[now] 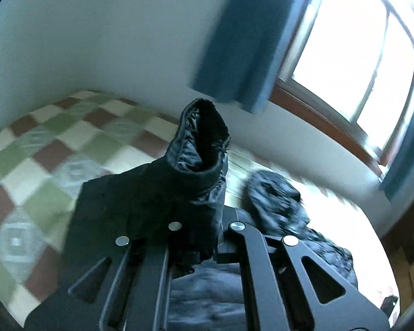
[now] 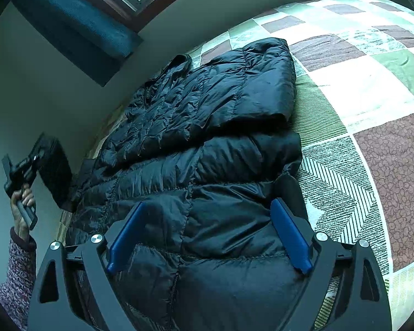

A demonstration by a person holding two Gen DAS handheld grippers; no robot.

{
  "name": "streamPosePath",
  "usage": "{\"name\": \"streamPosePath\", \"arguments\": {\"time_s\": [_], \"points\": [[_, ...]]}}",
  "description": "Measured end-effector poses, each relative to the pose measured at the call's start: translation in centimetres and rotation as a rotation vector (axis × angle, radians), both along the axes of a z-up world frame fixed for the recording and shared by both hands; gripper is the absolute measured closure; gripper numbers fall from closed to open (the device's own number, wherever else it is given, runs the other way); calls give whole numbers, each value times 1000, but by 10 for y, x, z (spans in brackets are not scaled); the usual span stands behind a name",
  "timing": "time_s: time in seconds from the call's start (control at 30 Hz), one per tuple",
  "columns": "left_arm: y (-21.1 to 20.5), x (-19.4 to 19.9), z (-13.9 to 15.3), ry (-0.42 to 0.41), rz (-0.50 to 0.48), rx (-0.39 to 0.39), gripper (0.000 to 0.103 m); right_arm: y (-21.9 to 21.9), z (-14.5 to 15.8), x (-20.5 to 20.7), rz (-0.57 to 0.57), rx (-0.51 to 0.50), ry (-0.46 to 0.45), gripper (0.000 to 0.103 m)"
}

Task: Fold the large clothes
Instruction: 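Lay the held sleeve across the jacket body and open the left tool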

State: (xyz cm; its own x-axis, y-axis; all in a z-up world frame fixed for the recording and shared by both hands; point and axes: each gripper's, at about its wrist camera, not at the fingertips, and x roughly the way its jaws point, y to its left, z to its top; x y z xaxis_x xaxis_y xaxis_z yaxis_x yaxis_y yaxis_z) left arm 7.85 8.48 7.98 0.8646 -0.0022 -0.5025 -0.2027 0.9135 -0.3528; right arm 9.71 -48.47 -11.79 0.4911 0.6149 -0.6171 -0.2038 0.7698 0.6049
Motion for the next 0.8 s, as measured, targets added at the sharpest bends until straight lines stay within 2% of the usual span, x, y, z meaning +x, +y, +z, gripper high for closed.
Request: {"name": "streamPosePath", "arguments": {"time_s": [0.27, 0.47, 0.8], "points": [[-121, 58, -35, 83, -192, -22, 99, -5, -1, 0, 1, 19, -1, 13], [-197, 83, -55, 112, -297, 13, 99, -7, -2, 0, 2, 30, -2, 13], [-271, 100, -101, 196, -401, 21, 99, -9, -3, 0, 3, 40, -2, 13]]}}
